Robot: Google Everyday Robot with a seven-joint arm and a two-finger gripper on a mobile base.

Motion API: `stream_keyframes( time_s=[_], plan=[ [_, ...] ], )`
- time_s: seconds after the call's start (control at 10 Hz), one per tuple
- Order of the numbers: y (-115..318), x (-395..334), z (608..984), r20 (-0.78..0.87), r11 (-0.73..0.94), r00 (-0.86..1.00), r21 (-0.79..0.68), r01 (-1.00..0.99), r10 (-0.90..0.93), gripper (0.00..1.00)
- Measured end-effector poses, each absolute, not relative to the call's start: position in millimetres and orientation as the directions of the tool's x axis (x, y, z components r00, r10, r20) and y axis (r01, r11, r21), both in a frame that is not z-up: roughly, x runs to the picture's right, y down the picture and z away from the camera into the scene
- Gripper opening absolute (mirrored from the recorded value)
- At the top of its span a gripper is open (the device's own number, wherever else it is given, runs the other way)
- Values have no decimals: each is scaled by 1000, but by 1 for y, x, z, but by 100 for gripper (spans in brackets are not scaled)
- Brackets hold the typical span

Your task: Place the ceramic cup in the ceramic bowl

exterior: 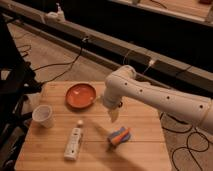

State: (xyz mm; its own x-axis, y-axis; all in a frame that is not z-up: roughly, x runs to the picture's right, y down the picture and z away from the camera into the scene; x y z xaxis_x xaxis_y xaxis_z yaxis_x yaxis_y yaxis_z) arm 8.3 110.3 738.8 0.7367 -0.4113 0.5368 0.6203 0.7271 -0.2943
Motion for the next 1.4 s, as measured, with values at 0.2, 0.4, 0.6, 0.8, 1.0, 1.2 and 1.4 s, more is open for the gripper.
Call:
stream_keyframes(
  time_s=[0.2,0.4,0.6,0.8,1.0,1.2,1.4],
  plan=[
    [110,8,739,538,727,737,-296,619,-409,80],
    [105,-9,746,557,723,720,-279,632,-415,80],
    [90,-45,748,591,698,657,-208,685,-468,80],
    [72,-86,747,623,673,584,-123,729,-520,80],
    [61,-132,747,651,631,499,-41,775,-571,80],
    [56,-166,747,668,594,433,17,805,-605,80],
    [54,-171,748,670,588,421,28,809,-611,80]
  ],
)
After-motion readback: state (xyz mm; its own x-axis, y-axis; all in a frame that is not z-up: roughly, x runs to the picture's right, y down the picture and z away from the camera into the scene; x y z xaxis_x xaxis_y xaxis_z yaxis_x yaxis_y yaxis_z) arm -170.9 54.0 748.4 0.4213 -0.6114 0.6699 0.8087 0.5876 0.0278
